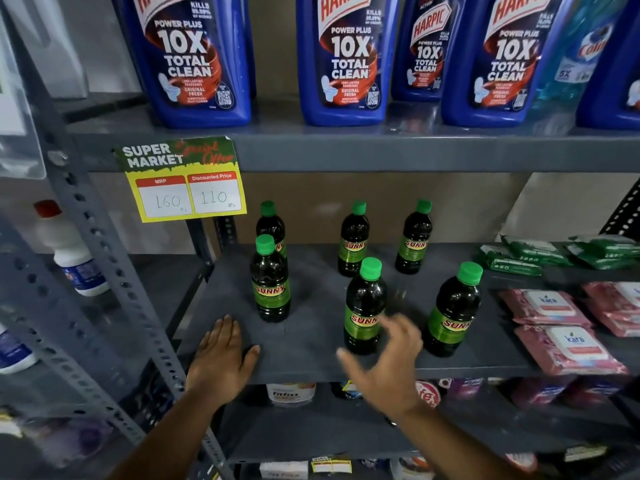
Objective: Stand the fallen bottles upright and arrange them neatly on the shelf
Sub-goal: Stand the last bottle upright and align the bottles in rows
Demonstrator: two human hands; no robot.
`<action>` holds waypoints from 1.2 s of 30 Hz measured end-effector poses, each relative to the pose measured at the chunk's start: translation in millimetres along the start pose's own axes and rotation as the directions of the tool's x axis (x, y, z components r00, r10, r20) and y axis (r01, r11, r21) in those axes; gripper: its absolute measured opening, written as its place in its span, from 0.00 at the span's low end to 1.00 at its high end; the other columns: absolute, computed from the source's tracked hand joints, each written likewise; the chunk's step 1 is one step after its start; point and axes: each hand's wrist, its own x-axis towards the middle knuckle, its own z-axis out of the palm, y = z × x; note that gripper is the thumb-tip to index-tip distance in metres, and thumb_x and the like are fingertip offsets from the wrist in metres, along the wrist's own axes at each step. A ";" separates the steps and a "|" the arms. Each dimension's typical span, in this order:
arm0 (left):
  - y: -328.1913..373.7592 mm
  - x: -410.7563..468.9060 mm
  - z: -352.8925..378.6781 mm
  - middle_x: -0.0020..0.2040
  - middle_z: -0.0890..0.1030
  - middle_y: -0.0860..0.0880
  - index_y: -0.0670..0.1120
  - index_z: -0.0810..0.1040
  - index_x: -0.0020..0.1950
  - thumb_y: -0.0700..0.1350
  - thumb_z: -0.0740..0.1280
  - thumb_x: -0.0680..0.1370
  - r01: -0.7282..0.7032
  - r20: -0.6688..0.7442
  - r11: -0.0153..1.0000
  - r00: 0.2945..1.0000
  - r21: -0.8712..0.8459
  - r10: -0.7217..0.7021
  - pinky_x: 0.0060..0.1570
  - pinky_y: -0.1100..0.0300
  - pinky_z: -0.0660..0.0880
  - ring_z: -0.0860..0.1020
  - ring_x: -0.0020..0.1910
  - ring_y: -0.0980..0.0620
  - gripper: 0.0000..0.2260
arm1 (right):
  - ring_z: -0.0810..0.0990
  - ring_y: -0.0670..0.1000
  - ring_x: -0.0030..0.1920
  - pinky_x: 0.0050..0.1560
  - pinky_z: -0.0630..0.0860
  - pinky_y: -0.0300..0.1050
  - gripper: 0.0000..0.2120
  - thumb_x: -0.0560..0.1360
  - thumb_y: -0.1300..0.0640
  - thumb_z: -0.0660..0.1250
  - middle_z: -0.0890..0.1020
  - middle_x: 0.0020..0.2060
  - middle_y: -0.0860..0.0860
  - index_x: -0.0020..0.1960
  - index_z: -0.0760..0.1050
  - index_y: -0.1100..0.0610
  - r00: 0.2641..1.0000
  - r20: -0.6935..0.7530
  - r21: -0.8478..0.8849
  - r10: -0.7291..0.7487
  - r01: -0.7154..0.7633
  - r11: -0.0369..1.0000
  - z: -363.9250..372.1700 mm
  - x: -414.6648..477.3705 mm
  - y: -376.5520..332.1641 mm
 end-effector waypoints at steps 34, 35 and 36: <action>-4.0 -6.3 -5.8 0.80 0.49 0.46 0.44 0.48 0.77 0.55 0.45 0.81 -0.050 -0.032 0.998 0.998 -0.042 0.049 0.75 0.53 0.44 0.46 0.78 0.50 0.27 | 0.74 0.48 0.64 0.62 0.69 0.43 0.33 0.71 0.52 0.74 0.77 0.64 0.48 0.71 0.62 0.50 0.705 0.700 0.126 0.114 -0.279 0.952 77.4 39.5 -74.4; -3.9 -6.7 -5.7 0.80 0.49 0.46 0.44 0.48 0.77 0.55 0.45 0.81 -0.049 -0.034 0.998 0.998 -0.043 0.047 0.76 0.53 0.44 0.46 0.78 0.50 0.27 | 0.74 0.48 0.64 0.62 0.69 0.43 0.33 0.71 0.52 0.74 0.77 0.64 0.48 0.71 0.62 0.50 0.705 0.700 0.125 0.112 -0.276 0.953 76.8 39.9 -75.1; -4.0 -6.9 -6.0 0.80 0.49 0.46 0.44 0.48 0.77 0.55 0.45 0.81 -0.049 -0.034 0.998 0.998 -0.042 0.048 0.76 0.53 0.44 0.46 0.78 0.50 0.27 | 0.74 0.48 0.64 0.62 0.69 0.43 0.33 0.71 0.52 0.74 0.77 0.64 0.48 0.71 0.62 0.50 0.703 0.703 0.124 0.111 -0.275 0.953 76.8 40.3 -75.6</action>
